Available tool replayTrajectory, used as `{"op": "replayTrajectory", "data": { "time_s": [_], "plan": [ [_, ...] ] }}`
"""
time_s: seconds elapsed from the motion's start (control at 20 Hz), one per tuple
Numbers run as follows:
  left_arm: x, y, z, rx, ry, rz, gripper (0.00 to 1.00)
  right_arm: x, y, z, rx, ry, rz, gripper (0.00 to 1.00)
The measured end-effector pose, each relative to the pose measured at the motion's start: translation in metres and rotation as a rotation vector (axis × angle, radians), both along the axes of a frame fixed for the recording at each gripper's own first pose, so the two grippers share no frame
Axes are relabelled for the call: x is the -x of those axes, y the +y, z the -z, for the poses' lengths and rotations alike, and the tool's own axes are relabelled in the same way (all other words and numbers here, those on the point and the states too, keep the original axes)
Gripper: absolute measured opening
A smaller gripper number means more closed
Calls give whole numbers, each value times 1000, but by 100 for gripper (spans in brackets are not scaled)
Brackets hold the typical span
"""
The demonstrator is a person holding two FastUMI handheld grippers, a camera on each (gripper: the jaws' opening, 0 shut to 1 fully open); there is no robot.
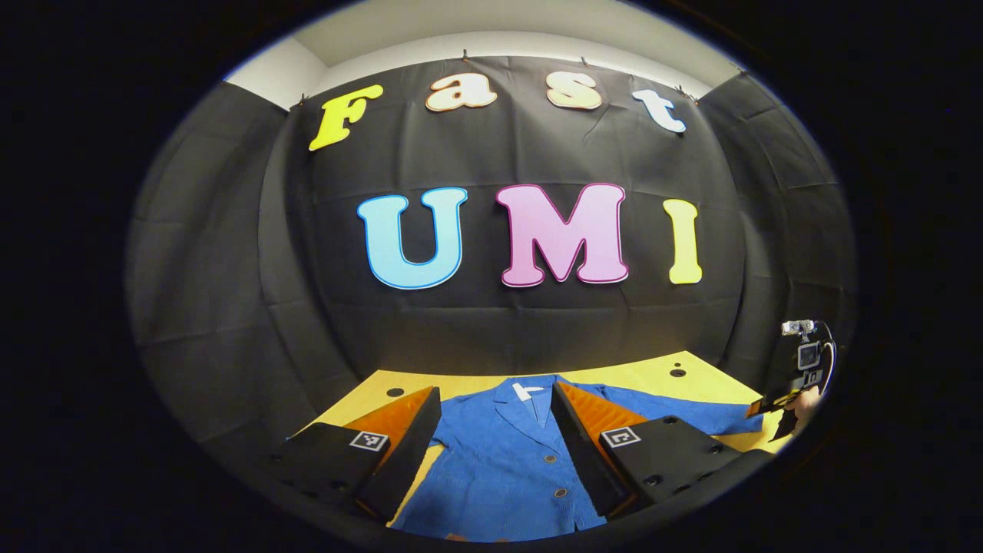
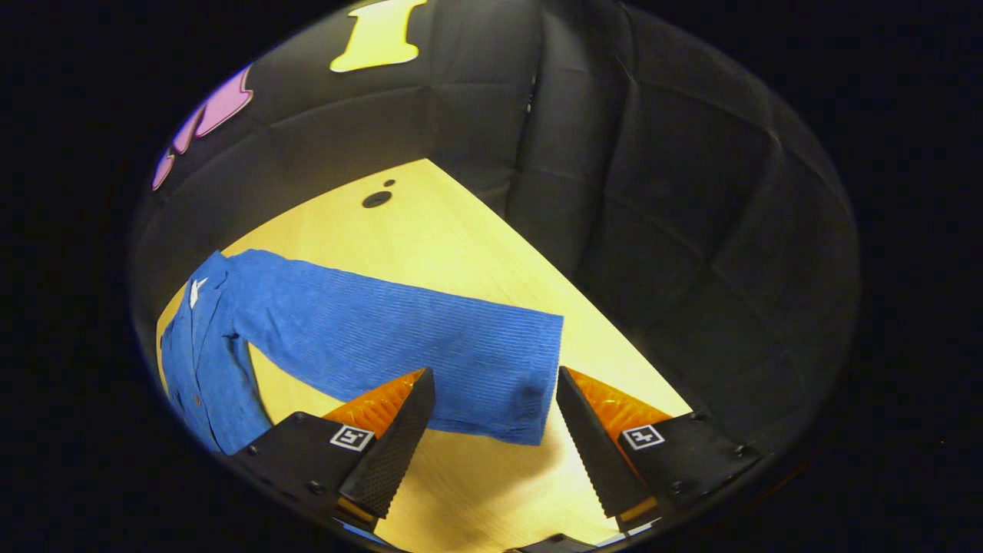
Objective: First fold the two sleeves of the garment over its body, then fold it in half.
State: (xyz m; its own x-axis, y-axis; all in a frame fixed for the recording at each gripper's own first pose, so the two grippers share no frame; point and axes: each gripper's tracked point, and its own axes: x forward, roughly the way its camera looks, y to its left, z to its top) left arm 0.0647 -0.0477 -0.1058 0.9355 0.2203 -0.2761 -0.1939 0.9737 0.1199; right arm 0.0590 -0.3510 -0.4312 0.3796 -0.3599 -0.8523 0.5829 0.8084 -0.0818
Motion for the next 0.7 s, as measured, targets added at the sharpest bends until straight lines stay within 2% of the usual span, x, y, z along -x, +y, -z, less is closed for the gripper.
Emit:
{"op": "replayTrajectory", "data": {
  "time_s": [0.35,0.55,0.65,0.7],
  "plan": [
    [-9,-17,9,6,28,16,83,18,-6,35,-90,89,60,100],
    [-13,-22,9,-10,30,37,83,14,-4,33,-97,97,65,100],
    [-14,-23,10,-12,33,36,83,16,-11,27,-109,122,55,88],
    [-14,-23,9,-10,32,36,83,20,-7,29,-122,128,47,88]
  ]
}}
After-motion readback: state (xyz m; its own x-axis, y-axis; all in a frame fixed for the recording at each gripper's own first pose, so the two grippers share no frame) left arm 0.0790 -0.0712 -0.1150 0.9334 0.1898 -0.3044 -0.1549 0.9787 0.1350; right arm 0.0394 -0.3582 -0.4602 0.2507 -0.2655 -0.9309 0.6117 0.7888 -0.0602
